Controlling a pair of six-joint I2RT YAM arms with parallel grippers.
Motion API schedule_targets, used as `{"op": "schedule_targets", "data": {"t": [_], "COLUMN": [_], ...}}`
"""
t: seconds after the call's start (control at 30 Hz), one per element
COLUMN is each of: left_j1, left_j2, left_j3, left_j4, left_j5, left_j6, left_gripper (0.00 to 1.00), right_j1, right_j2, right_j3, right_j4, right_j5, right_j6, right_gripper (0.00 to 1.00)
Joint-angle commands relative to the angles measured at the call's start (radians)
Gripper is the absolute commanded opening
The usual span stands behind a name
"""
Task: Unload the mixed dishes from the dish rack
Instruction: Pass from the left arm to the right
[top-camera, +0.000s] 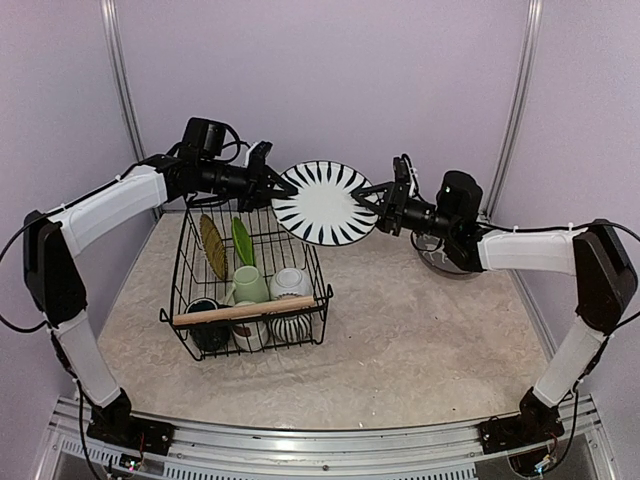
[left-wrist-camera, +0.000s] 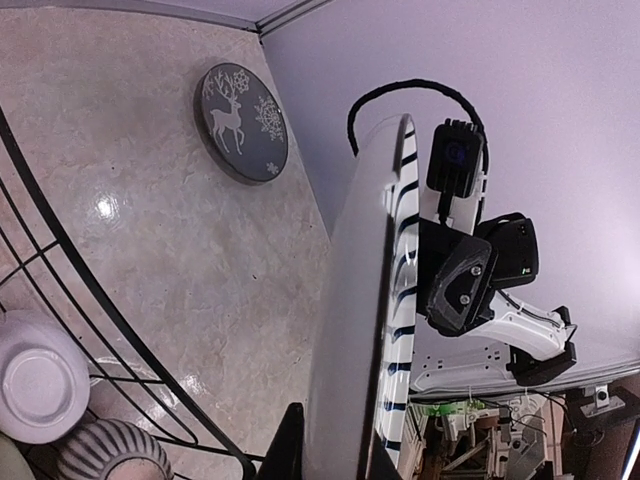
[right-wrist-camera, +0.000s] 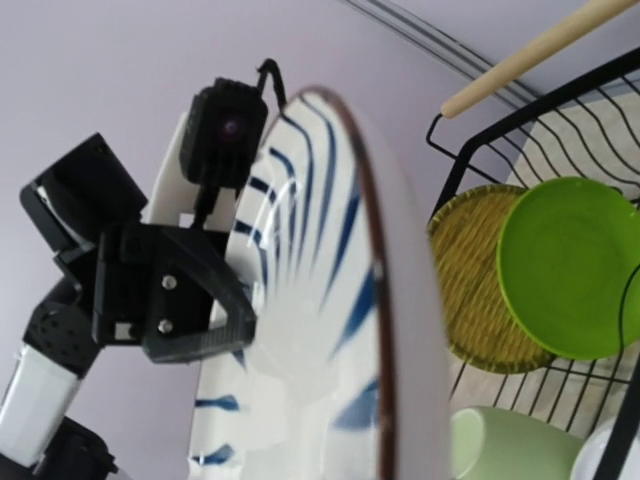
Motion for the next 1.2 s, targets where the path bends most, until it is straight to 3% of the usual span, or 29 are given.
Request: {"op": "schedule_targets", "data": {"t": [0.0,0.13,0.33,0.6,0.8,1.17], "left_j1": [-0.008,-0.007,0.005,0.045,0.092,0.117], "left_j2": [0.0,0.008,0.002,-0.054,-0.106,-0.184], "left_j3": [0.053,0.064,0.06,0.011,-0.02,-0.01], "left_j4": [0.056,0.035,-0.004,-0.029,-0.055,-0.209], "left_j5": [0.074,0.073,0.037,-0.025,-0.052,-0.285], "left_j6": [0.011,0.023,0.057,0.121,0.157,0.3], "left_gripper": [0.0,0.0,0.17,0.51,0.6,0.85], "right_j1": [0.014,0.014,0.005,-0.047,-0.138,-0.394], "right_j2": [0.032,0.037,0.037,-0.017,-0.116,-0.213], "right_j3": [0.018,0.03,0.033,-0.002,-0.068,-0.128], "right_j4": [0.074,0.082,0.07,0.056,-0.005,-0.28], "right_j5": [-0.022,-0.023,-0.021,-0.025,-0.031,0.007], "right_j6": [0.045,0.054,0.047,0.033,-0.004,-0.098], "right_gripper": [0.42,0.28,0.0,0.0,0.0,0.0]}}
